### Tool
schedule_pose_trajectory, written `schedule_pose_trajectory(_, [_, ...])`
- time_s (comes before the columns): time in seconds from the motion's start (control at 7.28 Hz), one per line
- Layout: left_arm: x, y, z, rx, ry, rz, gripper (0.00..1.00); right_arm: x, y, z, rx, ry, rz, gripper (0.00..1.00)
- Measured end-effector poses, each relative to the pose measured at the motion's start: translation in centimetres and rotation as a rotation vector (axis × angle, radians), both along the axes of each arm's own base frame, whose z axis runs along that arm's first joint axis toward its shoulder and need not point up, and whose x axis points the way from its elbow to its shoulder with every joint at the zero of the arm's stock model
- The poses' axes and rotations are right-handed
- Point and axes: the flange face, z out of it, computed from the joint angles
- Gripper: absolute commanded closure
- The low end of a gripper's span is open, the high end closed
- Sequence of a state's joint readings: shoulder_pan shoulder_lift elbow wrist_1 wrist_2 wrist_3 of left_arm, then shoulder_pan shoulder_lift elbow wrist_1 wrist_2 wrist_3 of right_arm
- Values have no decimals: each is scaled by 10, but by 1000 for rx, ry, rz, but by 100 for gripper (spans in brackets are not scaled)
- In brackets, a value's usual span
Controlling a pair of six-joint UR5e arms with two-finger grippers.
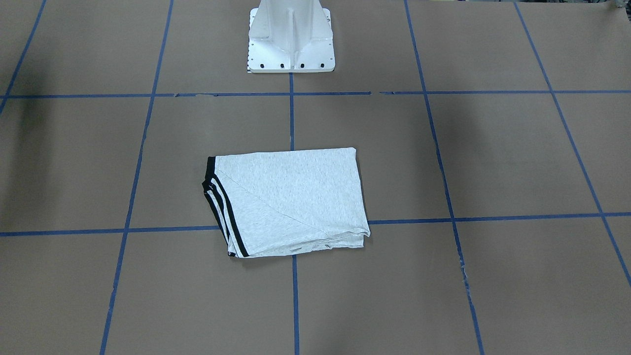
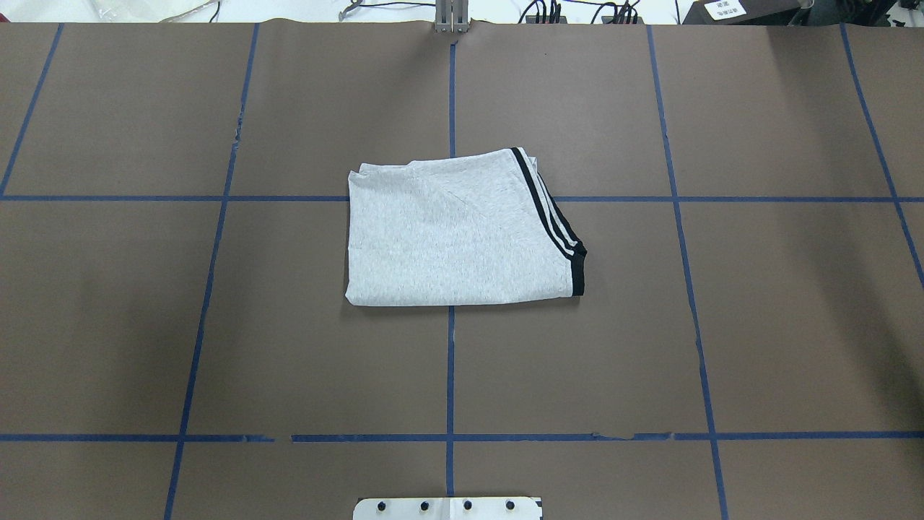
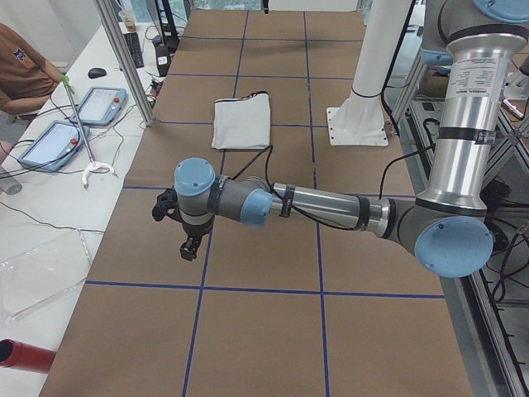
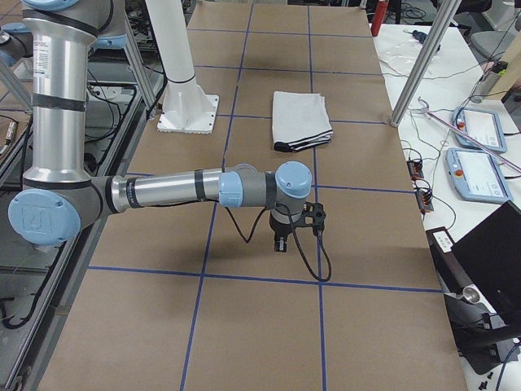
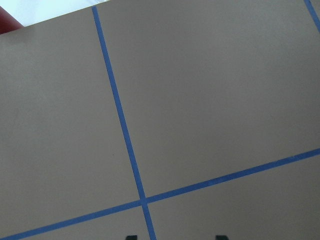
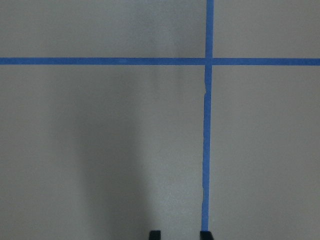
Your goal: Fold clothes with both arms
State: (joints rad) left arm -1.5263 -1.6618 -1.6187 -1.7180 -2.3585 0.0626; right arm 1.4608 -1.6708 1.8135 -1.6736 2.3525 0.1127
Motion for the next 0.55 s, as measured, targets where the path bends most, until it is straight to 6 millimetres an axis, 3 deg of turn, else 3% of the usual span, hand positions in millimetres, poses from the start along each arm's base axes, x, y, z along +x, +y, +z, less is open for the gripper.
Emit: schedule_pose_trajectory(0.55, [-2,14,0,-13,-6,-14,0,5,2,0,-7,-18,14,0])
